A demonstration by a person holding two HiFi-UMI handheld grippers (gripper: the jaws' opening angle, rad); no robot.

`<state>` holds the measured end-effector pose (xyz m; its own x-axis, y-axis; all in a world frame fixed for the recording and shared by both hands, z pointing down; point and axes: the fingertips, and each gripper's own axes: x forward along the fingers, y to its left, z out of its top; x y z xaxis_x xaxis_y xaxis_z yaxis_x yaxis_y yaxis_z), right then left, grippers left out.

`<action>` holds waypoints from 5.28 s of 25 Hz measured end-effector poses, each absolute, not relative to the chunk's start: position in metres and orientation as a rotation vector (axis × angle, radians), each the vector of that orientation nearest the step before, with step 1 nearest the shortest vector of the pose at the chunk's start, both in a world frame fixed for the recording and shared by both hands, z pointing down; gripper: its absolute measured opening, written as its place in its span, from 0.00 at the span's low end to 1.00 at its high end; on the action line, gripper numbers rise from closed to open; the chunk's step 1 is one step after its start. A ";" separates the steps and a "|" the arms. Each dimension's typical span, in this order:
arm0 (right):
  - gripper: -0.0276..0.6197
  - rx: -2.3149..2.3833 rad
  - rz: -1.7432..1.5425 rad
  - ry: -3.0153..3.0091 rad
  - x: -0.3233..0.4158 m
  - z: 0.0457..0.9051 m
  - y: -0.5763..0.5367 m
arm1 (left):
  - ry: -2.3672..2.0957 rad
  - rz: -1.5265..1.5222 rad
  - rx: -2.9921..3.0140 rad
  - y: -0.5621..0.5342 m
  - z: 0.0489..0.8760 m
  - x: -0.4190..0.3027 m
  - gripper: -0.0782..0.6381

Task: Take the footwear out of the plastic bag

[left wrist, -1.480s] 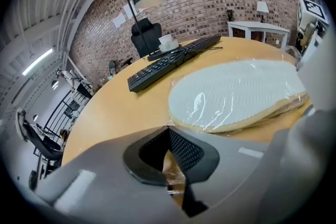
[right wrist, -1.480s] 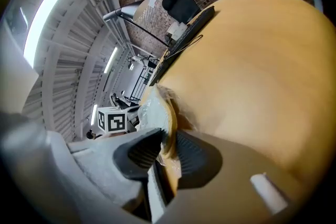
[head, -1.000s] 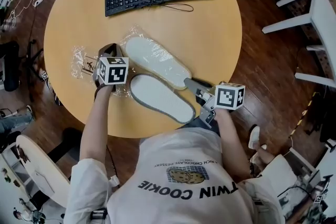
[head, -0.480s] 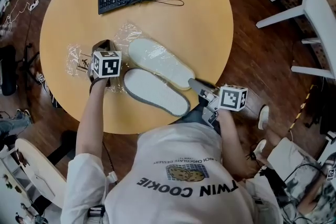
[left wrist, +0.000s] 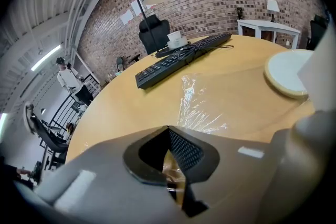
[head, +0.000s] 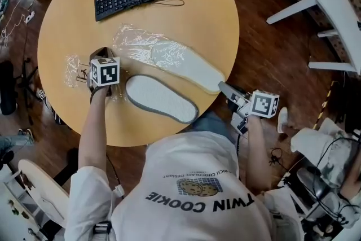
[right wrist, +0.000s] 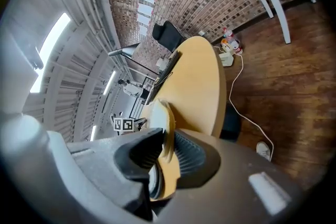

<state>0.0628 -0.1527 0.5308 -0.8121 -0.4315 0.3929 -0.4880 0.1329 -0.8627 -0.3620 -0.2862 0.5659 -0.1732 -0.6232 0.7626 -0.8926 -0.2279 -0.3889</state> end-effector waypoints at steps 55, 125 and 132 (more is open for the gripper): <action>0.15 0.685 1.825 -2.314 0.024 0.539 -0.174 | -1.575 1.238 1.906 -0.277 0.567 -0.324 0.11; 0.14 0.608 0.515 -2.676 0.117 0.431 0.085 | -1.834 0.466 1.981 0.094 0.426 0.029 0.11; 0.10 0.579 0.457 -2.686 0.087 0.423 0.178 | -1.841 0.418 1.986 0.184 0.428 0.030 0.11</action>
